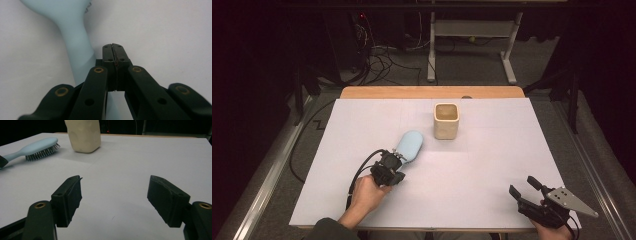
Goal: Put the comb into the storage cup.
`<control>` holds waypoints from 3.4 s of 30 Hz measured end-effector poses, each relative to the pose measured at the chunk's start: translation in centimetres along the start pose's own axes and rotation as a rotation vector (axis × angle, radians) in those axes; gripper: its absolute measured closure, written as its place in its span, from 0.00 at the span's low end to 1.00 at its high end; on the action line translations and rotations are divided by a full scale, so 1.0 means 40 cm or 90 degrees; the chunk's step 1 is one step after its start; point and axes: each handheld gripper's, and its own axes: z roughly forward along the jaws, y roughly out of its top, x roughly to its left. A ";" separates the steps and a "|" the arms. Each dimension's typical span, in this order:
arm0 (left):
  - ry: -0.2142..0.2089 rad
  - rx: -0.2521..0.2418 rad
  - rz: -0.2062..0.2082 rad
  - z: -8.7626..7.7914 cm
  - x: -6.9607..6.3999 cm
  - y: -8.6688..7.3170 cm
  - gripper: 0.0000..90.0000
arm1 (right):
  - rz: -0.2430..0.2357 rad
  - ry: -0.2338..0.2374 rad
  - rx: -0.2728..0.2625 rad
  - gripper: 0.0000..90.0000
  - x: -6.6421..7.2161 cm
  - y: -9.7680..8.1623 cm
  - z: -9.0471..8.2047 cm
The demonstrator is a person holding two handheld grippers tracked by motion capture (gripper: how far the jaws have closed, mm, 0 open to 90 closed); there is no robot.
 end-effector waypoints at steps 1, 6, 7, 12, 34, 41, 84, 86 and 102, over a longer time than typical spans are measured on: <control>0.002 0.001 0.000 -0.001 0.003 -0.001 1.00 | 0.000 0.000 0.000 0.31 0.000 0.000 0.000; 0.012 0.001 -0.008 -0.007 0.017 -0.008 1.00 | 0.000 -0.001 0.001 0.31 0.000 0.000 0.001; 0.013 0.002 -0.009 -0.007 0.019 -0.009 1.00 | 0.000 0.000 0.001 0.31 0.000 0.000 0.001; 0.026 0.002 -0.014 -0.010 0.029 -0.014 1.00 | 0.000 0.000 0.000 0.31 0.000 0.000 0.001; 0.048 0.006 -0.033 -0.017 0.065 -0.024 1.00 | 0.000 0.000 0.001 0.31 0.001 0.000 0.001; 0.019 -0.013 -0.031 -0.027 0.064 -0.025 0.96 | -0.001 0.000 0.001 0.31 0.001 0.000 0.001; 0.040 -0.086 -0.045 -0.057 0.102 0.040 0.41 | -0.003 -0.004 -0.002 0.31 0.000 0.000 0.000; 0.040 -0.080 -0.045 -0.049 0.104 0.045 0.40 | -0.004 -0.004 -0.001 0.31 0.001 -0.001 0.000; 0.045 -0.005 -0.005 0.002 0.094 0.059 0.40 | -0.007 -0.004 0.000 0.31 0.002 -0.001 0.001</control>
